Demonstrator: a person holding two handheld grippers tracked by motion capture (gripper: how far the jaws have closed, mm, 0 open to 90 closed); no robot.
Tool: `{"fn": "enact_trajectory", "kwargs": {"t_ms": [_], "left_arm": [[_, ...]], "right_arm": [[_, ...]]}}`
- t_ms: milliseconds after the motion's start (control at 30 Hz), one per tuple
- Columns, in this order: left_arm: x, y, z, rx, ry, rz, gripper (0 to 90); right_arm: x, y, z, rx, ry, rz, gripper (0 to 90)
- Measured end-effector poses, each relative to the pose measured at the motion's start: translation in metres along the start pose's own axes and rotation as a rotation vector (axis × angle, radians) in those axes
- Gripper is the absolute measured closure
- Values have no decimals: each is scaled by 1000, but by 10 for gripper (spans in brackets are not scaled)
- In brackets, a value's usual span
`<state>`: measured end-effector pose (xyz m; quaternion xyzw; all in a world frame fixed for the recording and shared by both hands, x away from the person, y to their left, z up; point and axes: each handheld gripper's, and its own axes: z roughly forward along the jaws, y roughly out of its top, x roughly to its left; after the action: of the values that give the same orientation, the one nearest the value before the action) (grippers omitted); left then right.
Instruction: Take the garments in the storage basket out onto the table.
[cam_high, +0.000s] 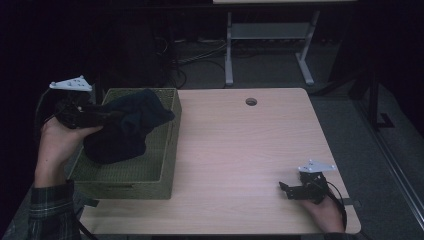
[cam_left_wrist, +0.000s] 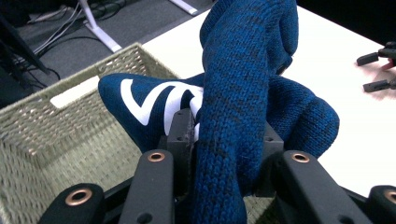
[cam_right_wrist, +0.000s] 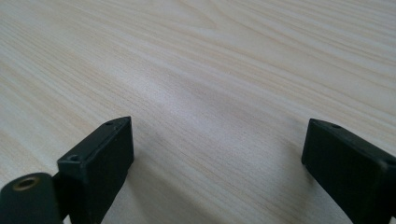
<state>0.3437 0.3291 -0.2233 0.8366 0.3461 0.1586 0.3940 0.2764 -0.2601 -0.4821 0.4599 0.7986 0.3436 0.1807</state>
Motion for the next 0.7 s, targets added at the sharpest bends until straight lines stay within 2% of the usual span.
{"fn": "enact_trajectory", "kwargs": {"t_ms": [267, 300, 700], "left_arm": [[-10, 18, 2, -19, -9, 23, 671], [-12, 22, 3, -20, -12, 37, 672], [-31, 48, 12, -35, -32, 90, 672]], "right_arm": [[0, 0, 0, 0, 0, 0, 88], [0, 0, 0, 0, 0, 0, 88], [0, 0, 0, 0, -1, 0, 88]]}}
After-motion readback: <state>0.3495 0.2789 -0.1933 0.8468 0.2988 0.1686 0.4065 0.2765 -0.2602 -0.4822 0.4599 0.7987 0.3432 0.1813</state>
